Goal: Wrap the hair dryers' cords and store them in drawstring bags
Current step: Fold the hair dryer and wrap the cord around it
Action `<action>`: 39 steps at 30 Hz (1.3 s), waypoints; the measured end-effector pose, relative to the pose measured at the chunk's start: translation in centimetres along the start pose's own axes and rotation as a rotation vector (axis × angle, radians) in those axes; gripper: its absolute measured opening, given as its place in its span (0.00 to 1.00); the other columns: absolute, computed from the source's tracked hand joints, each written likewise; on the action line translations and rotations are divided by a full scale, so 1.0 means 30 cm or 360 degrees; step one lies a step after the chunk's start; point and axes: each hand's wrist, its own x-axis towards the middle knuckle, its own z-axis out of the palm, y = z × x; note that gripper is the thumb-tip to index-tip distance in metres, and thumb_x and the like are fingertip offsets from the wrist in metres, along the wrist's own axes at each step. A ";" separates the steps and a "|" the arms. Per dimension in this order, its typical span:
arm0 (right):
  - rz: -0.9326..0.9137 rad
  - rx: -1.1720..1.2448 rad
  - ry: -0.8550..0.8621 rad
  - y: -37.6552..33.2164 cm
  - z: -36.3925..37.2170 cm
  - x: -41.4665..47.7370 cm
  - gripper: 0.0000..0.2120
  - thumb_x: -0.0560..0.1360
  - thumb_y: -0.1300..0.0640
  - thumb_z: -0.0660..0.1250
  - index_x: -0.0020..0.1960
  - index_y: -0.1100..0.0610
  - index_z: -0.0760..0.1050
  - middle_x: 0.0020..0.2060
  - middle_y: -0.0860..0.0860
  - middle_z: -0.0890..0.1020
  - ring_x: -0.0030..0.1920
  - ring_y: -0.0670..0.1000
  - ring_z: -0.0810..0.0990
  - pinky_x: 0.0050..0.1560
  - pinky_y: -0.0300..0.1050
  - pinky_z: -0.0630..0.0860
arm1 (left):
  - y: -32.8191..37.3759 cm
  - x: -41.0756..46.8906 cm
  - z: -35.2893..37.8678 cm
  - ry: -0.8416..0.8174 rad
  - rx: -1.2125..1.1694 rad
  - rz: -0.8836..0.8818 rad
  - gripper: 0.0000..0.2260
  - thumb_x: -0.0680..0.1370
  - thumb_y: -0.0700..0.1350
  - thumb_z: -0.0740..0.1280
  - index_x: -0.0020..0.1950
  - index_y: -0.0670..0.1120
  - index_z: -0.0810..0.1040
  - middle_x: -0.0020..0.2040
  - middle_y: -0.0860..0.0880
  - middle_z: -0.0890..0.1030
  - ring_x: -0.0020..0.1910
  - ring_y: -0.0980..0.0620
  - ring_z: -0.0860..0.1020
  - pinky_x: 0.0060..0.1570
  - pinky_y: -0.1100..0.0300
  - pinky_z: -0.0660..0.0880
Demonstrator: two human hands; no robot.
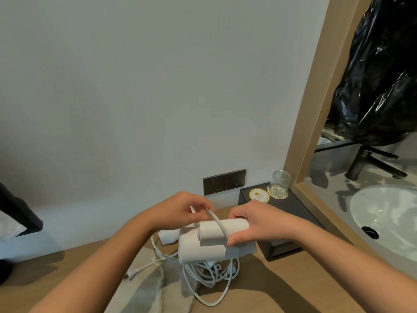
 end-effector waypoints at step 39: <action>0.0371 0.0405 0.0318 -0.165 -0.307 0.058 0.26 0.72 0.37 0.68 0.49 0.61 0.78 0.34 0.53 0.78 0.27 0.49 0.73 0.27 0.38 0.70 | -0.022 0.056 0.297 0.0355 -0.0856 -0.0544 0.21 0.79 0.43 0.64 0.71 0.49 0.65 0.64 0.51 0.77 0.64 0.54 0.75 0.65 0.58 0.70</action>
